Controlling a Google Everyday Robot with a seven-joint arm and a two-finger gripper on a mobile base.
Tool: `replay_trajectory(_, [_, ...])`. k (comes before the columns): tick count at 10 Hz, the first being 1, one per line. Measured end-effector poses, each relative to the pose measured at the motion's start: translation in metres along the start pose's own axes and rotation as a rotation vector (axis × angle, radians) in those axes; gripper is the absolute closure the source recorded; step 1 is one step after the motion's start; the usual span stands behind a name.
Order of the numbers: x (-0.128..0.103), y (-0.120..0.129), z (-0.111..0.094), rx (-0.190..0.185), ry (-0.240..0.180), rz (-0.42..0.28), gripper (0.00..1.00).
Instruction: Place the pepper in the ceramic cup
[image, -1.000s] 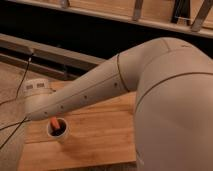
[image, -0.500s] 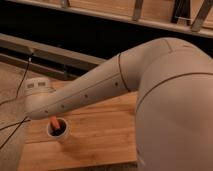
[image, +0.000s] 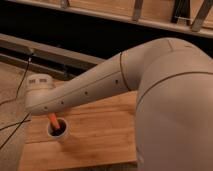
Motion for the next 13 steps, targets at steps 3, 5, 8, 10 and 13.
replay_trajectory(3, [-0.004,-0.001,-0.001,-0.01,0.004,0.012,0.32])
replay_trajectory(5, [-0.01,-0.007,-0.005,-0.016,-0.002,0.028,0.32])
replay_trajectory(8, [-0.013,-0.012,-0.008,-0.037,0.004,0.035,0.32])
replay_trajectory(10, [-0.012,-0.014,-0.008,-0.045,0.009,0.037,0.32])
replay_trajectory(13, [-0.013,-0.013,-0.008,-0.046,0.008,0.035,0.32])
